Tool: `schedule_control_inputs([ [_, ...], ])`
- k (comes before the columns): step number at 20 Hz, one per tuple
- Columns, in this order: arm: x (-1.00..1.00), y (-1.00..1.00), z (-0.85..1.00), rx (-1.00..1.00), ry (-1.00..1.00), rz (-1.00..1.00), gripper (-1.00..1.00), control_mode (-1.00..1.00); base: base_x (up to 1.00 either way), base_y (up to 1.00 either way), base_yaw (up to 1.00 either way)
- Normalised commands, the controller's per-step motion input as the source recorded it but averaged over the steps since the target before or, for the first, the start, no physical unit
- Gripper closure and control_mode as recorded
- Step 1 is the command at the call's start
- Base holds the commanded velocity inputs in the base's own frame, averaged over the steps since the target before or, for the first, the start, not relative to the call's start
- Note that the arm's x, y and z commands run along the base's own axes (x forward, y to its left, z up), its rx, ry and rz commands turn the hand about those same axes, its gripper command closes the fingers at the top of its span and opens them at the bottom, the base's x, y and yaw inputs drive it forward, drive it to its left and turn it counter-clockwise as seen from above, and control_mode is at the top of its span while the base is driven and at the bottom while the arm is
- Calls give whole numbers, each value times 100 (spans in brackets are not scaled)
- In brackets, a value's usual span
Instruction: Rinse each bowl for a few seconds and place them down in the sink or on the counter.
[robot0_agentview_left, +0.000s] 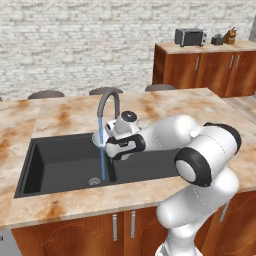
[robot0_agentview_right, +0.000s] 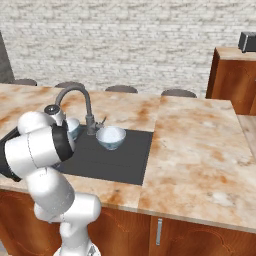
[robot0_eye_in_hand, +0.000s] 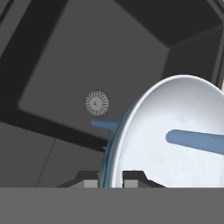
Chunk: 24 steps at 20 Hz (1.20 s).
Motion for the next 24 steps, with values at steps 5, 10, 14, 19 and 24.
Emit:
schedule_control_inputs([
  [5,-14,-26,5,0,-1,-3,100,-100,0,0,0],
  [10,-24,-36,9,1,0,-4,100,-100,0,0,0],
  [14,-31,-24,13,3,5,-8,100,-100,0,0,0],
  [19,-21,-16,5,1,10,-10,100,-100,0,0,0],
  [24,-20,-10,0,0,7,-12,100,-100,0,0,0],
])
